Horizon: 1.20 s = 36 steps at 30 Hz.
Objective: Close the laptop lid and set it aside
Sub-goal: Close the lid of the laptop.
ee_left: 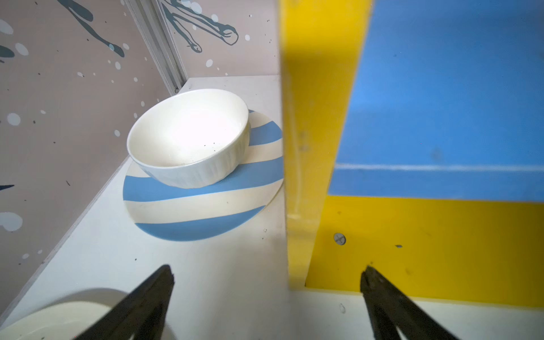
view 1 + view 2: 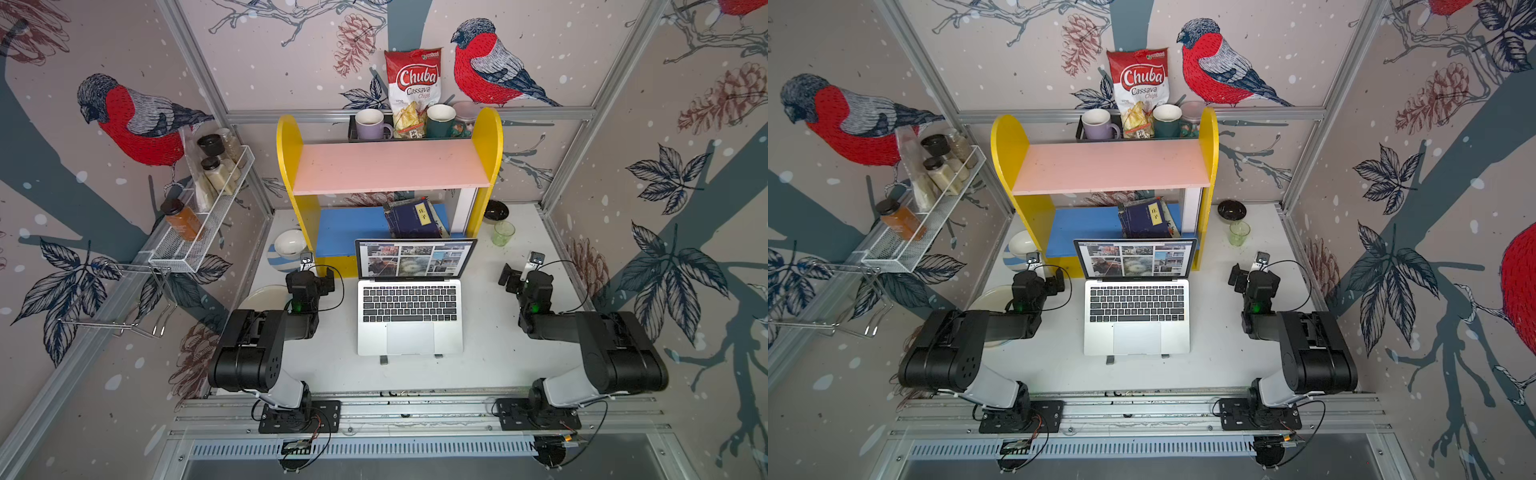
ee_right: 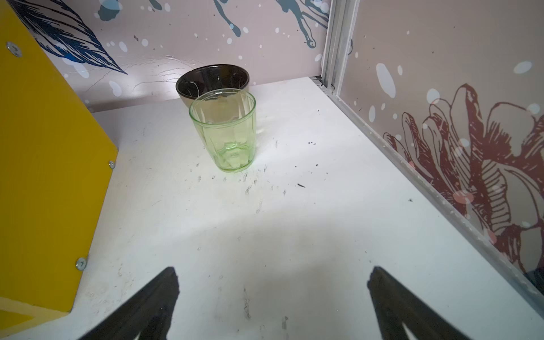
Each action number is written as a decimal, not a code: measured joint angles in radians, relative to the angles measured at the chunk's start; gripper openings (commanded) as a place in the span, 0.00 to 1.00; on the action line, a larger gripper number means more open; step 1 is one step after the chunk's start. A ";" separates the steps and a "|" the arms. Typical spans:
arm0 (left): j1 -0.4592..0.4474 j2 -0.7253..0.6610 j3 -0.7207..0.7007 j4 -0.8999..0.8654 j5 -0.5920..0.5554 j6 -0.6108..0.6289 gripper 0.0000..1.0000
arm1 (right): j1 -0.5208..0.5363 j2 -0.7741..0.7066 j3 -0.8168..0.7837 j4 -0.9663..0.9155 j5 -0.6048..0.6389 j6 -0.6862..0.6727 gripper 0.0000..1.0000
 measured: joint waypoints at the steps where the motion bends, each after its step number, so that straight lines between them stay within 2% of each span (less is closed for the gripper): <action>1: 0.000 0.000 0.000 0.000 0.000 0.000 0.98 | 0.000 0.000 0.000 0.000 0.000 0.000 1.00; 21: 0.000 -0.002 -0.002 0.000 0.000 0.000 0.98 | -0.008 -0.002 0.000 0.000 0.000 0.001 1.00; 23: 0.000 -0.032 -0.008 -0.018 -0.001 0.000 0.98 | 0.008 -0.031 0.002 -0.019 0.042 0.004 1.00; 28: -0.003 -0.222 0.065 -0.204 -0.045 -0.019 0.98 | 0.062 -0.250 0.110 -0.241 0.162 0.043 1.00; 30: -0.005 -0.314 0.131 -0.328 -0.092 -0.090 0.97 | 0.037 -0.357 0.162 -0.378 0.213 0.147 1.00; 33: -0.005 -0.424 0.239 -0.535 -0.136 -0.228 0.96 | -0.029 -0.482 0.238 -0.605 0.228 0.337 1.00; 36: -0.005 -0.488 0.380 -0.760 -0.081 -0.355 0.81 | -0.080 -0.556 0.340 -0.814 0.161 0.458 0.94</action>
